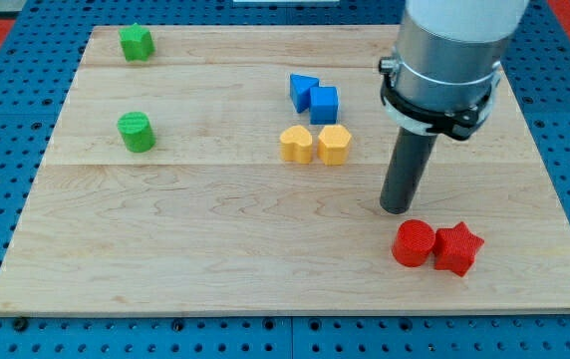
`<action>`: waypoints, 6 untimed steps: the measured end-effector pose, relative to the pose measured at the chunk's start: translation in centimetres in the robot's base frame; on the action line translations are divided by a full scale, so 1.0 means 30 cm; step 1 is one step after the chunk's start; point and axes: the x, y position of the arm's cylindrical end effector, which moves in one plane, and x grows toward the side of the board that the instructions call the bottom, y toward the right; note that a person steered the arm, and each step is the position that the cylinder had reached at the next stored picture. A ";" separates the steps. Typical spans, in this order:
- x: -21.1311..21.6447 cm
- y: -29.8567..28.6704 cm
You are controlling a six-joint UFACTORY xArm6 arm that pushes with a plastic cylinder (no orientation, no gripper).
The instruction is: Move your arm to the top right of the blue cube
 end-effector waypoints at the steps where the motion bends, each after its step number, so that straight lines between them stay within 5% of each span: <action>1: -0.032 -0.045; 4: -0.059 -0.055; 5: -0.241 0.062; 6: -0.599 0.064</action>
